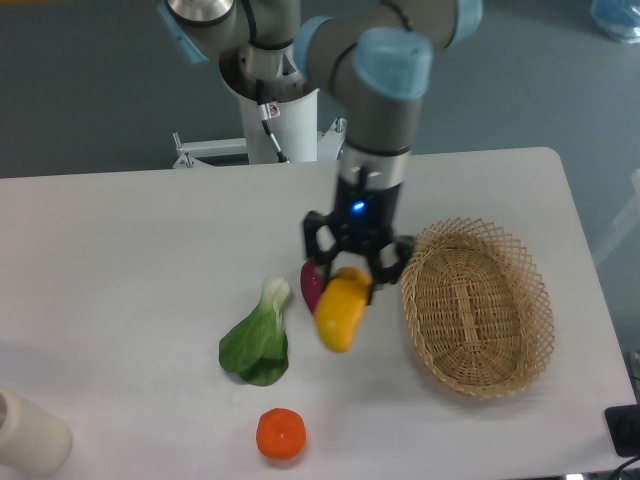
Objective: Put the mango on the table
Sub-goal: 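Carry the held yellow mango away from the basket past the bok choy, then lower the yellow mango onto the table and open the gripper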
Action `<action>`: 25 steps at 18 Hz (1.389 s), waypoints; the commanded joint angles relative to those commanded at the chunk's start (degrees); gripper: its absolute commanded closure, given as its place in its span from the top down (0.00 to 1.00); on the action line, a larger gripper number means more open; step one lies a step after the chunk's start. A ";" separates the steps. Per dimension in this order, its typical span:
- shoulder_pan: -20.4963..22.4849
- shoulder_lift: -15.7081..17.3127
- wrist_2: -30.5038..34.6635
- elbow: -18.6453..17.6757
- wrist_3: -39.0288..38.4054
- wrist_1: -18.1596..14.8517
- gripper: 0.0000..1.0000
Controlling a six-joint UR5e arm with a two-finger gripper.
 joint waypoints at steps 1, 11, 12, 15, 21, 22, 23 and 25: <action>-2.46 -1.40 3.42 0.17 -0.88 0.09 0.60; -18.39 -10.82 12.77 1.76 -16.18 4.75 0.60; -18.91 -11.69 12.78 1.84 -16.27 4.75 0.60; -20.06 -13.37 12.86 2.20 -17.41 4.75 0.60; -20.15 -14.60 12.95 2.20 -17.32 4.75 0.61; -20.15 -14.69 12.86 2.20 -17.23 4.75 0.61; -20.15 -14.78 12.86 2.20 -17.06 4.75 0.61; -20.15 -14.86 12.86 2.02 -16.80 4.75 0.65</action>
